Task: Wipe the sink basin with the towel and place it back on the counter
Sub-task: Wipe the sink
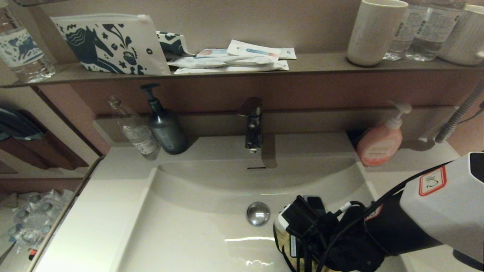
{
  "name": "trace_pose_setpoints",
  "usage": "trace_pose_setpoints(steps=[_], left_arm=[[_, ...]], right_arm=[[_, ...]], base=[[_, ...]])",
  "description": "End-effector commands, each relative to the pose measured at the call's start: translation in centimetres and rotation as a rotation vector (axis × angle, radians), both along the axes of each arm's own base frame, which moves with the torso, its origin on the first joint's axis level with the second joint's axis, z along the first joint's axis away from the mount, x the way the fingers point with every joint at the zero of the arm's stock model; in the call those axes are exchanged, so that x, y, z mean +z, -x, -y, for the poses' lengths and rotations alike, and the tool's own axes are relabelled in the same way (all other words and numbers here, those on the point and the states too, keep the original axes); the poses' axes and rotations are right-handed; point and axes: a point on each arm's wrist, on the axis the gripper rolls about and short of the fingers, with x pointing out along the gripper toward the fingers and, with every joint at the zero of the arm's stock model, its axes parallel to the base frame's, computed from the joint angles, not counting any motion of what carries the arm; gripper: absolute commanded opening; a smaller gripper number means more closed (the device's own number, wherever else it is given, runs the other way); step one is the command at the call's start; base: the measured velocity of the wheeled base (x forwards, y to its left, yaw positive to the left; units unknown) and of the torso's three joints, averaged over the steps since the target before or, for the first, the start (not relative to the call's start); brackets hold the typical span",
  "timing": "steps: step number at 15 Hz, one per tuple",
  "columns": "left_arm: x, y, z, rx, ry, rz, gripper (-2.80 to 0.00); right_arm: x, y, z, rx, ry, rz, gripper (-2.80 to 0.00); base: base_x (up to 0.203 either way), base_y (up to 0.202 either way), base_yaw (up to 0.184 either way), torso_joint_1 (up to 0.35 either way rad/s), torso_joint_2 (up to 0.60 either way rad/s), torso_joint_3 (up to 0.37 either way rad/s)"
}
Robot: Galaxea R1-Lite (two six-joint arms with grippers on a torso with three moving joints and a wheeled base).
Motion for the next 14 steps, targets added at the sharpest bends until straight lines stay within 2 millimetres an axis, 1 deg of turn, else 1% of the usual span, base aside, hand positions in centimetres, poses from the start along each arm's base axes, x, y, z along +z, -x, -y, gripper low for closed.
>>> trace_pose_setpoints(steps=[1,4,7,10,14], left_arm=[[0.0,0.0,0.0,0.0,-0.001,-0.002,-2.8],[0.0,0.0,0.0,0.0,-0.001,-0.002,-2.8],[0.0,0.0,0.0,0.0,-0.001,-0.001,-2.8],[0.0,0.0,0.0,0.0,-0.001,-0.002,-2.8],[0.0,0.0,0.0,0.0,-0.001,-0.002,-2.8]], right_arm=[[-1.3,-0.4,-0.6,0.002,0.01,-0.024,-2.8],[0.2,-0.9,-1.2,0.006,-0.03,0.012,-2.8],[0.3,-0.8,-2.3,0.035,-0.052,0.014,-2.8],[0.4,-1.1,-4.4,0.079,-0.096,0.019,-2.8],[0.9,-0.9,-8.2,0.149,-0.121,0.017,-2.8]], base=[[0.0,0.0,0.0,0.0,0.0,0.0],[0.0,0.0,0.0,0.0,0.0,0.0],[0.0,0.0,0.0,0.0,0.0,0.0],[0.0,0.0,0.0,0.0,0.0,0.0],[0.0,0.0,0.0,0.0,0.0,0.0]])
